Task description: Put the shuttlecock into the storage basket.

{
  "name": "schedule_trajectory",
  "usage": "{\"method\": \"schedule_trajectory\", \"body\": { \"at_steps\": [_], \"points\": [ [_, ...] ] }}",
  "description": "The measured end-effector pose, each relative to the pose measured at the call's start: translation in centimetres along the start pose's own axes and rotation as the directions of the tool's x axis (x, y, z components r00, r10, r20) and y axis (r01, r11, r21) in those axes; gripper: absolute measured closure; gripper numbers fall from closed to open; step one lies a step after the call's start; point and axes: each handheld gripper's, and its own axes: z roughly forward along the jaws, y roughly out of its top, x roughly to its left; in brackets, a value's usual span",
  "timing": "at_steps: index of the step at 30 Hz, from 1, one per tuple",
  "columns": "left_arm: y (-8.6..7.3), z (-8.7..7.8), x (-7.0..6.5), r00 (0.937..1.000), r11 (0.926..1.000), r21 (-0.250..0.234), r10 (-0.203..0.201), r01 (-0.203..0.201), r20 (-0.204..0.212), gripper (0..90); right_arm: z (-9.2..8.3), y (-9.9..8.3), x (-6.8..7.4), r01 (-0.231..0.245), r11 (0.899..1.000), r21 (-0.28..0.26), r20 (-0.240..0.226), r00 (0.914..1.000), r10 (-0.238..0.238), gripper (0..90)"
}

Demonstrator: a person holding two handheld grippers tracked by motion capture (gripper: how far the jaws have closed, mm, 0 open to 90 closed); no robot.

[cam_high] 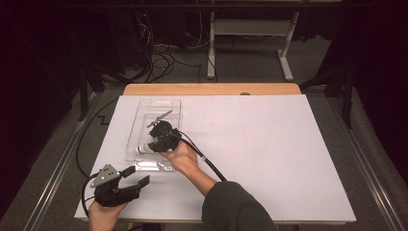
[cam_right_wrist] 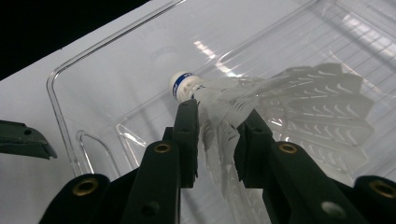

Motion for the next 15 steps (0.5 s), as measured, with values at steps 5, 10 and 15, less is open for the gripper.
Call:
{"method": "schedule_trajectory", "body": {
  "at_steps": [5, 10, 15],
  "points": [
    [0.00, 0.00, 0.01, 1.0000, 1.0000, 0.000, 0.000, 0.000, -0.001, 31.9, -0.01, -0.05, -0.05, 0.003, 1.000, 0.010, -0.007, 1.0000, -0.003, 68.3],
    [0.00, 0.00, 0.01, 1.0000, 1.0000, 0.000, 0.000, 0.000, -0.001, 31.9, -0.19, 0.00, -0.11, 0.000, 1.000, 0.006, -0.022, 0.9997, 0.000, 63.9],
    [0.00, 0.01, 0.00, 1.0000, 1.0000, 0.000, 0.000, 0.000, -0.001, 31.9, -0.44, -0.01, -0.20, 0.003, 1.000, 0.010, -0.022, 0.9998, -0.003, 59.7]
  ]
}}
